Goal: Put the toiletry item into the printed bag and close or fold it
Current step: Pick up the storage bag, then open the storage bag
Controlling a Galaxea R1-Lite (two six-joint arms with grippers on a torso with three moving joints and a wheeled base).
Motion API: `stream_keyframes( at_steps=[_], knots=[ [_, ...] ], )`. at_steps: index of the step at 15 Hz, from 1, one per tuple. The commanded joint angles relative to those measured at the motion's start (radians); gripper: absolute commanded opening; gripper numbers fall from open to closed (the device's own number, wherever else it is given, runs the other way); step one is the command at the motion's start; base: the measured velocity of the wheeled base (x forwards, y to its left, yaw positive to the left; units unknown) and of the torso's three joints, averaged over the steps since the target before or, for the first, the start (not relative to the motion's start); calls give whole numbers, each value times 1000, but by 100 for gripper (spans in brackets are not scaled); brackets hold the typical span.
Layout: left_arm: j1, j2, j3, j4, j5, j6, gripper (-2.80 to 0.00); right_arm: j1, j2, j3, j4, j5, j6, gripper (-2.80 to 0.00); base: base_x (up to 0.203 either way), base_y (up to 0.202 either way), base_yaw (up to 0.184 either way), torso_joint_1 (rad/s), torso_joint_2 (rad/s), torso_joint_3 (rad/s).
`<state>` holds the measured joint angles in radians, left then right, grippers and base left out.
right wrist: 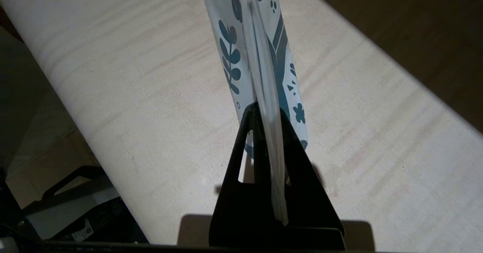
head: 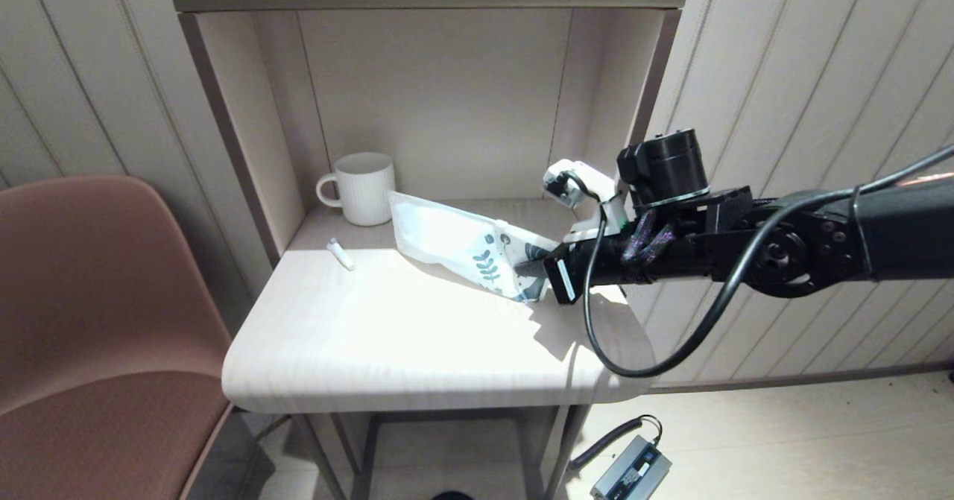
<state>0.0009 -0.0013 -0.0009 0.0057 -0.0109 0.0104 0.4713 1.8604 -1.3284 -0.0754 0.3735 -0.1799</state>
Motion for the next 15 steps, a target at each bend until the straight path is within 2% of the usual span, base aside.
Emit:
stream_keyframes(
  at_steps=[1, 4, 7, 9, 10, 12, 15],
  knots=[
    [1, 1, 1, -3, 0, -3, -280, 1, -45, 17, 2, 1, -1, -280, 0, 0, 0, 0, 0, 0],
    [1, 3, -46, 1, -6, 5, -280, -7, -156, 40, 40, 1, 5, -280, 0, 0, 0, 0, 0, 0],
    [1, 99, -308, 59, -38, -38, -280, -8, -324, 55, 174, 0, 9, -280, 0, 0, 0, 0, 0, 0],
    [1, 235, -476, 91, -99, -52, -280, -6, -434, 58, 281, -1, 12, -280, 0, 0, 0, 0, 0, 0],
    [1, 297, -537, 100, -148, -55, -280, -3, -483, 58, 343, 0, 14, -280, 0, 0, 0, 0, 0, 0],
    [1, 408, -607, 108, -295, -59, -280, 8, -555, 56, 480, 0, 15, -280, 0, 0, 0, 0, 0, 0],
    [1, 503, -662, 111, -580, -61, -280, 50, -582, 16, 657, 2, 12, -280, 0, 0, 0, 0, 0, 0]
  ],
)
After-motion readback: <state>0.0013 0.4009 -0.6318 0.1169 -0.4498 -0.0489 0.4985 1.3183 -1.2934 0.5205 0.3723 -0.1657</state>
